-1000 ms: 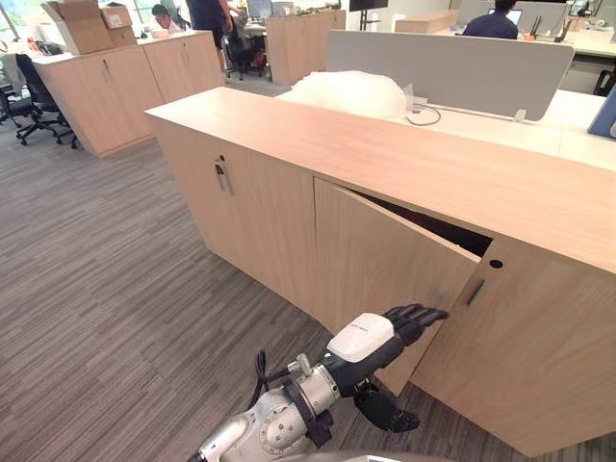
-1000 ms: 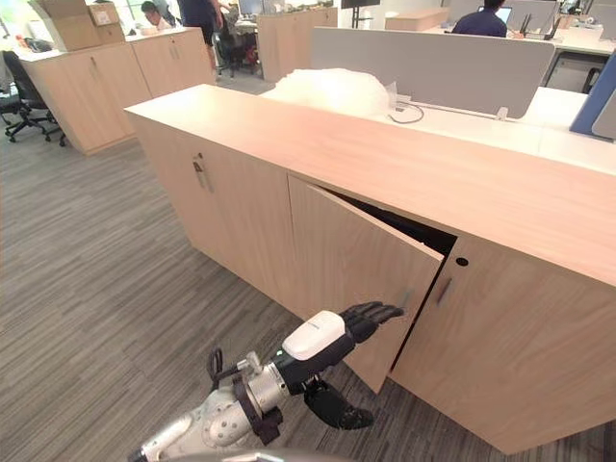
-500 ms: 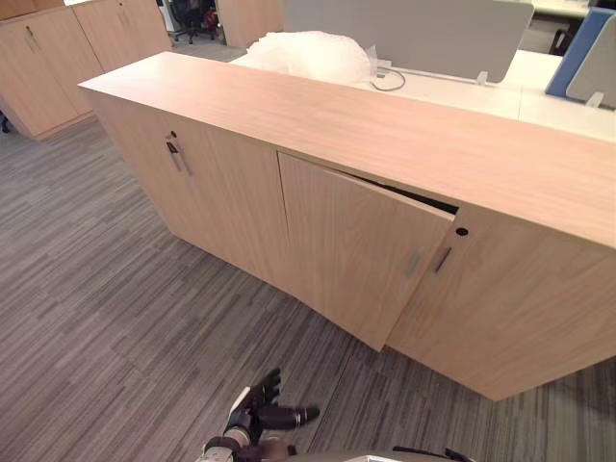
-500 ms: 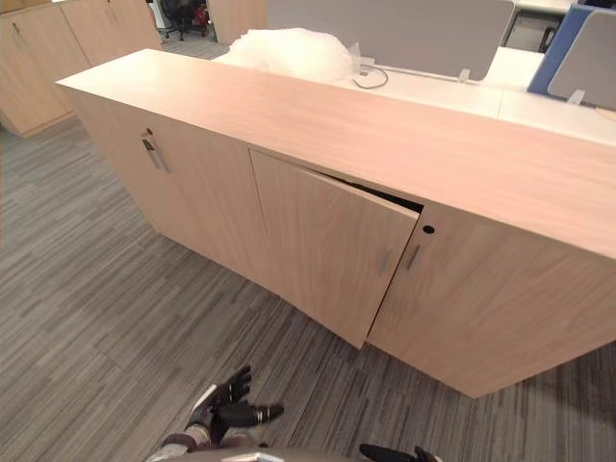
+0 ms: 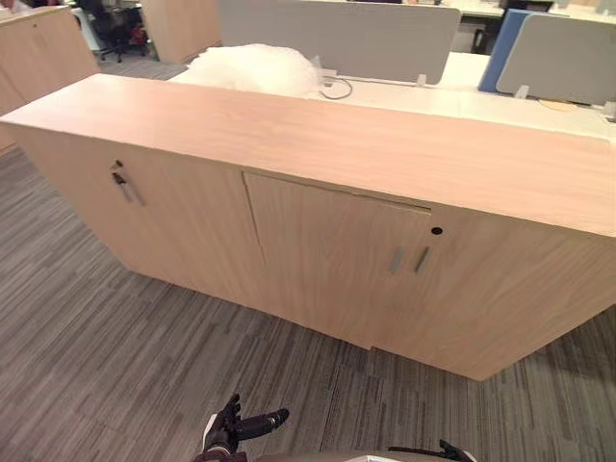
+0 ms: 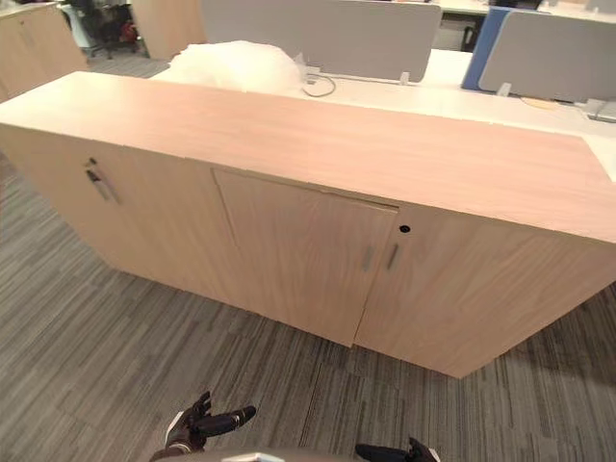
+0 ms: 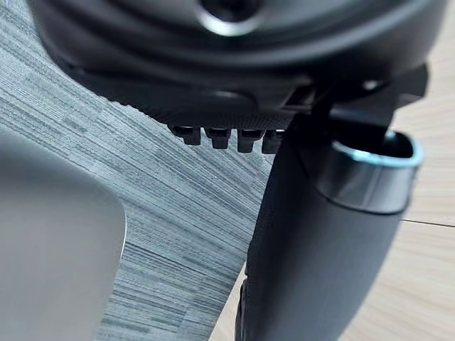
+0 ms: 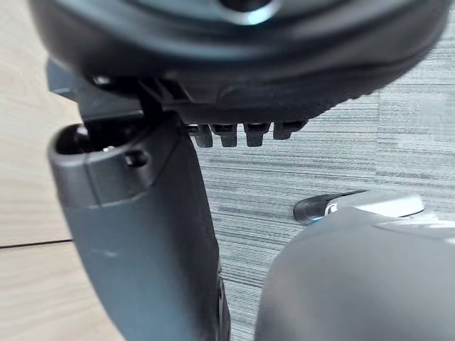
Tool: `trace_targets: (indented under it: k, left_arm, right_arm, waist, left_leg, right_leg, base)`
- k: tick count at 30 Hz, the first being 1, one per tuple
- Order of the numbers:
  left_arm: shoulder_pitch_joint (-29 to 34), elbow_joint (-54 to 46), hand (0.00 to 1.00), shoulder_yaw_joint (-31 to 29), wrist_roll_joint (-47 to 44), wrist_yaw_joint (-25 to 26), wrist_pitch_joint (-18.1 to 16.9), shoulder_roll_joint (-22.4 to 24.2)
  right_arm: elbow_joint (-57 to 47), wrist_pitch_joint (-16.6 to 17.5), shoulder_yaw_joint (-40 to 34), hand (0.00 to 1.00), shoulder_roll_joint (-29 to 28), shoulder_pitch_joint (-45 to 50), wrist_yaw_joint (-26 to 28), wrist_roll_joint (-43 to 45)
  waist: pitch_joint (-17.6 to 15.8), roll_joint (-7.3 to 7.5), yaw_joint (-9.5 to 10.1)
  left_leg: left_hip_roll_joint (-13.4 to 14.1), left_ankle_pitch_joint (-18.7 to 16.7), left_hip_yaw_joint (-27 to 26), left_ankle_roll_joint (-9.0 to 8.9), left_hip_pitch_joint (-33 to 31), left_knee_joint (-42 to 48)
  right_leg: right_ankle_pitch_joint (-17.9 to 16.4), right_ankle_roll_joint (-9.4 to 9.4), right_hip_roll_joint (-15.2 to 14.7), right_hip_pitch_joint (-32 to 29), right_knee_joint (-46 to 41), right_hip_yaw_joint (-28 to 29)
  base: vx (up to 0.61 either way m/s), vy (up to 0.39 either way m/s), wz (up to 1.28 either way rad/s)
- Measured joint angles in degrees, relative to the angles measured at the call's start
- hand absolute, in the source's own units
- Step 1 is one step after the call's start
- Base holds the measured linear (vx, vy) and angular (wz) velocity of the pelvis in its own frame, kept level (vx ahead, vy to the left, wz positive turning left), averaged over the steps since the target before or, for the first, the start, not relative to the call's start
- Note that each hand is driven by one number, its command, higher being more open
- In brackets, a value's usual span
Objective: Walk over to the cabinet, pick up the folder, carry it to the office cabinet, place the folder inside the office cabinet, then close the office cabinet door
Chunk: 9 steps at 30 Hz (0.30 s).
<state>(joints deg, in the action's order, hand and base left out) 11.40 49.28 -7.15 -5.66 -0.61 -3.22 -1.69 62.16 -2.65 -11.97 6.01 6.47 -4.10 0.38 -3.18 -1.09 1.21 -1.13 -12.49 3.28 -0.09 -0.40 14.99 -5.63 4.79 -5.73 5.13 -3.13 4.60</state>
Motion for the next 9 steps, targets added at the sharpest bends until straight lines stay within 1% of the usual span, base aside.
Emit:
trace_targets:
  k: [3,4,5,6,7,8,9]
  left_arm:
    - [-0.48,0.44,1.00,-0.35,1.71,0.77,0.02,0.95]
    - [-0.50,0.42,1.00,-0.50,1.73,0.81,-0.03,1.44]
    - [-0.60,0.33,1.00,-0.48,1.74,0.77,-0.11,1.66]
    - [-0.65,-0.16,1.00,-0.42,1.73,0.38,-0.40,1.57]
    - [-0.71,-0.48,1.00,-0.40,1.67,0.40,-0.86,1.97]
    - [-1.26,-0.30,1.00,-0.44,1.52,0.73,-1.15,2.72]
    - [-1.35,-0.30,1.00,-0.43,1.33,0.82,-1.15,2.70]
  right_arm:
    - [-0.82,0.01,-1.01,1.00,-0.17,-0.63,0.11,-0.03]
    - [-1.05,-0.01,-1.06,1.00,-0.46,-1.13,0.17,-0.16]
    - [-1.16,-0.04,-1.16,1.00,-0.84,-1.41,0.20,-0.24]
    - [-1.05,-0.33,-2.35,1.00,-1.88,-2.03,0.25,-0.25]
    - [-1.02,-0.52,-3.56,1.00,-2.57,-2.21,0.04,-0.24]
    - [-0.56,-0.57,-5.16,1.00,-2.84,-2.37,0.05,-0.25]
    - [-0.53,-0.78,-5.17,1.00,-2.86,-2.47,0.18,-0.25]
  waist:
    - [0.40,-1.05,0.78]
    - [0.46,-1.43,1.72]
    - [0.37,-1.27,1.91]
    - [0.14,-0.82,2.12]
    - [0.36,-1.37,1.96]
    - [1.16,-2.12,2.18]
    - [1.39,-2.12,2.18]
  left_leg:
    - [1.48,0.01,-3.74,0.01,2.60,0.54]
    - [1.88,0.01,-5.74,0.01,2.88,2.78]
    - [1.77,-0.02,-6.23,-0.01,2.21,5.23]
    - [1.44,-1.99,-5.98,-0.72,0.45,7.90]
    - [1.75,-0.48,-4.65,-0.42,1.36,0.70]
    - [1.99,1.09,-3.29,-0.59,1.84,-2.93]
    - [1.74,1.13,-3.38,-0.53,1.65,-3.00]
  right_leg:
    - [0.39,0.56,0.77,-0.14,-1.11,2.12]
    - [0.77,1.00,0.76,-0.36,-2.36,1.98]
    - [0.80,0.99,0.46,-0.42,-2.96,2.06]
    - [0.79,1.00,-0.32,-0.52,-3.68,2.23]
    - [0.78,1.03,-0.24,-0.56,-3.50,1.72]
    - [0.53,1.51,-0.01,-0.92,-1.88,0.27]
    - [0.53,1.51,-0.27,-0.83,-1.50,-0.22]
  base:
    - [0.23,-0.012,-0.89]
    - [0.20,0.005,-1.08]
    - [0.18,0.042,-0.95]
    - [0.11,0.053,-0.57]
    - [0.11,0.060,-0.50]
    - [0.05,0.035,-0.23]
    - [0.03,0.018,-0.15]
